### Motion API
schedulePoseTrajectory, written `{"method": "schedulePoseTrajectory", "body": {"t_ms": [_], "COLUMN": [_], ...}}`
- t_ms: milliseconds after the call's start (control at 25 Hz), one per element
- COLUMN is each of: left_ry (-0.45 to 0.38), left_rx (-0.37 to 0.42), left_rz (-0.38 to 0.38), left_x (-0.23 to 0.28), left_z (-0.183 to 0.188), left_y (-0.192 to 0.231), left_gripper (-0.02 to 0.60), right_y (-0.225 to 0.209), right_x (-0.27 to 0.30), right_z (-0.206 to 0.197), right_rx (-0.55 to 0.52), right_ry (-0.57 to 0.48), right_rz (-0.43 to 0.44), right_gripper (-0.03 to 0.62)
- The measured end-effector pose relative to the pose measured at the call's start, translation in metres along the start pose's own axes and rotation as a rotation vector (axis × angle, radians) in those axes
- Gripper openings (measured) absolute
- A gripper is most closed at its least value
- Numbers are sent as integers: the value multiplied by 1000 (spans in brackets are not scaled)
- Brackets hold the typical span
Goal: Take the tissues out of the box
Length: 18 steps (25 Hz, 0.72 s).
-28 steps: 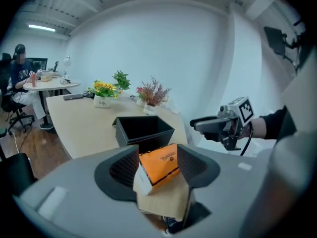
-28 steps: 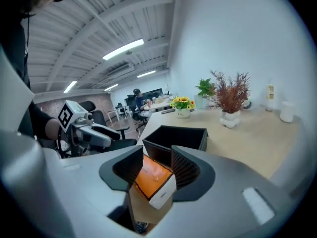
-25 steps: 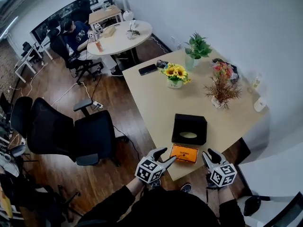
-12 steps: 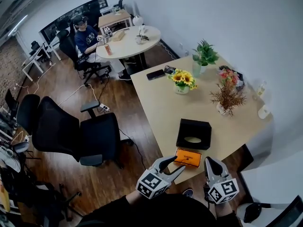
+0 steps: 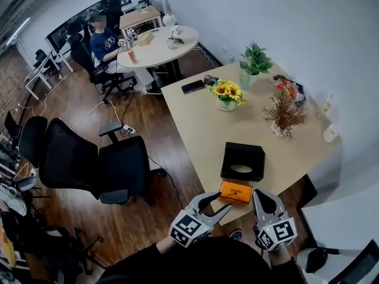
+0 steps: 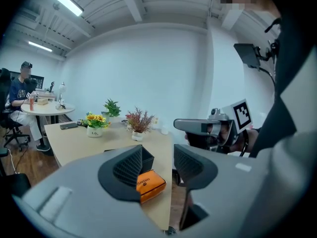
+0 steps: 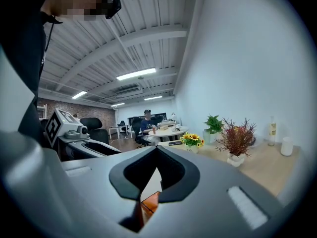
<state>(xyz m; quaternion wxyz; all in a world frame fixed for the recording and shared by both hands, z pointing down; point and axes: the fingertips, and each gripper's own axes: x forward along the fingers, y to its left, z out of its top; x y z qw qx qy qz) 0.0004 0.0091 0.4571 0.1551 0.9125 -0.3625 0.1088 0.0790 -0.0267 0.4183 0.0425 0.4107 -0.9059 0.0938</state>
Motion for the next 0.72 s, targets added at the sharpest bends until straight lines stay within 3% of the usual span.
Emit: {"method": "schedulePoseTrajectory", "body": {"t_ms": [720], "left_ry": [20], "left_rx": [-21], "left_rz": [9], "left_x": [8], "left_z": [-2], "left_y": [11], "left_gripper": [183], "right_y": [-5], "right_x": [16], "right_z": [-2], "right_rx": [4], "right_ry": [24], "right_rz": [22], "right_gripper": [0]}}
